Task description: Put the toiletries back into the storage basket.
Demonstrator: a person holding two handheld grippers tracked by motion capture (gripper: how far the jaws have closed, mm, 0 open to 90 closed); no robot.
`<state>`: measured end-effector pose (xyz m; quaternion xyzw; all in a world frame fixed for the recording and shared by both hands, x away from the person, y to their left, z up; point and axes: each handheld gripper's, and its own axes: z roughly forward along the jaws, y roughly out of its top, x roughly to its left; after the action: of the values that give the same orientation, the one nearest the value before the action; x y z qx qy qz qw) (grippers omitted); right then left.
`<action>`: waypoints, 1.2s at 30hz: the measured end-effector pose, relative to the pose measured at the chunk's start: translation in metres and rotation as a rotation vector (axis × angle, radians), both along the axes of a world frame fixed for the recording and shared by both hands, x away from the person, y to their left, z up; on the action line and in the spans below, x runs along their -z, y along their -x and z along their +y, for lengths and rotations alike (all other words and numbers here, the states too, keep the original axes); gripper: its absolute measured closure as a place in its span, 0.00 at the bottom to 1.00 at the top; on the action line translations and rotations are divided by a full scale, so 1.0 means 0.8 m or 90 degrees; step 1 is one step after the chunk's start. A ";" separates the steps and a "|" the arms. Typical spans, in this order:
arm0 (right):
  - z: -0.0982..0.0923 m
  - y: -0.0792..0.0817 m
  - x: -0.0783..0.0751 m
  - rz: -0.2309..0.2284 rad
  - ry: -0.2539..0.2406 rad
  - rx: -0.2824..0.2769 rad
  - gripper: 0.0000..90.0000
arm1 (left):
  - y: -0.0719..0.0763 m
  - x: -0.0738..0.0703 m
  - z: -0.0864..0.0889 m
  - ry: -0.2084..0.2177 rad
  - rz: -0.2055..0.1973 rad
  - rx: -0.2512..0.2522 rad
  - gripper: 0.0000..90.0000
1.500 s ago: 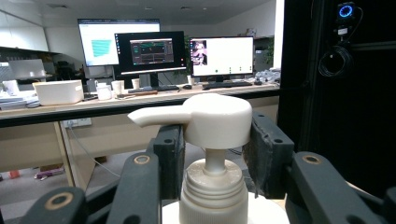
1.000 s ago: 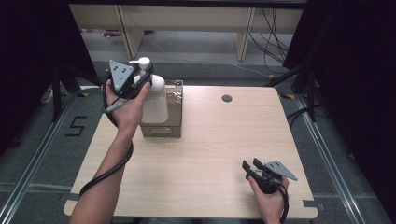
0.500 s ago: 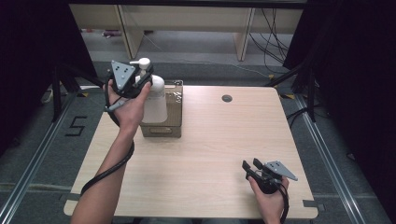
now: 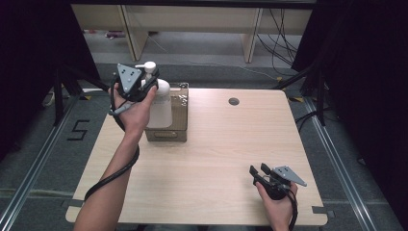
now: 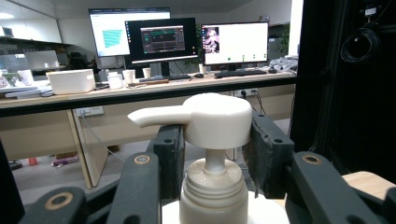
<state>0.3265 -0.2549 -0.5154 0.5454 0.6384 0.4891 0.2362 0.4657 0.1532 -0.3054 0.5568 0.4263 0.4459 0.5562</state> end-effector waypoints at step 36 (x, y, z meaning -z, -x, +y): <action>0.000 0.000 0.000 -0.001 0.005 -0.005 0.55 | -0.008 0.014 -0.001 -0.009 0.021 -0.005 0.66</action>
<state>0.3262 -0.2547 -0.5154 0.5414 0.6422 0.4883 0.2368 0.4724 0.1528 -0.3163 0.5663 0.4345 0.4416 0.5436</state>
